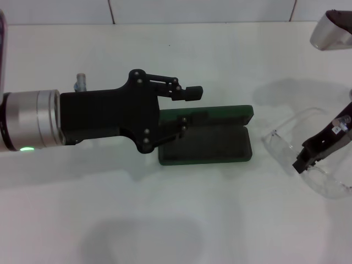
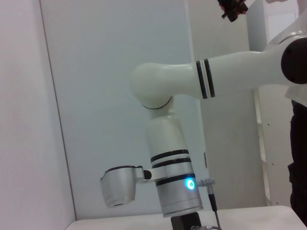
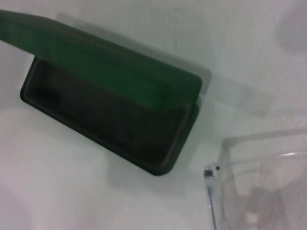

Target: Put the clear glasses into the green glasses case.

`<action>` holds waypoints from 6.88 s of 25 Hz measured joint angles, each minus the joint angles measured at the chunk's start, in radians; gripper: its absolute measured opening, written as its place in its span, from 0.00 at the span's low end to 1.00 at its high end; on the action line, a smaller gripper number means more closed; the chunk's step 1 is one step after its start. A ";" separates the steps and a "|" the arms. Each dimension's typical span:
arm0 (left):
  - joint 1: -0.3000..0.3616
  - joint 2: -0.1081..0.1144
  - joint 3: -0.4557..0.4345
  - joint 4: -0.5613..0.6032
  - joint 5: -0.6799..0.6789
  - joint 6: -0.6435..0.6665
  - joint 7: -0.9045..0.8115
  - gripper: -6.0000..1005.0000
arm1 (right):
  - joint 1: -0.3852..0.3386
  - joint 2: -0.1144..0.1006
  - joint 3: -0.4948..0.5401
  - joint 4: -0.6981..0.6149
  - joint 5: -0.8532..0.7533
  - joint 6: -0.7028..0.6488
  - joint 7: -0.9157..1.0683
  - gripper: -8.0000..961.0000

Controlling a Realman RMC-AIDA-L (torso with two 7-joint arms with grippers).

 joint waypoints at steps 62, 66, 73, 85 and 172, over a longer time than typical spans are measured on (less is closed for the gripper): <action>-0.017 -0.001 -0.060 -0.160 -0.368 0.076 -0.066 0.33 | -0.446 0.016 0.509 -0.201 0.923 -0.462 -0.977 0.12; -0.022 -0.001 -0.057 -0.187 -0.386 0.112 -0.041 0.33 | -0.436 0.028 0.434 -0.114 0.921 -0.415 -1.116 0.12; -0.055 -0.002 -0.053 -0.195 -0.390 0.173 -0.034 0.33 | -0.371 0.036 0.207 0.097 1.015 -0.350 -1.417 0.12; -0.131 -0.003 0.003 -0.219 -0.391 0.178 -0.034 0.32 | -0.330 0.042 -0.228 0.169 1.254 -0.158 -1.505 0.12; -0.184 0.008 0.010 -0.311 -0.170 0.229 0.005 0.08 | -0.371 0.041 -0.259 0.181 1.332 -0.203 -1.558 0.12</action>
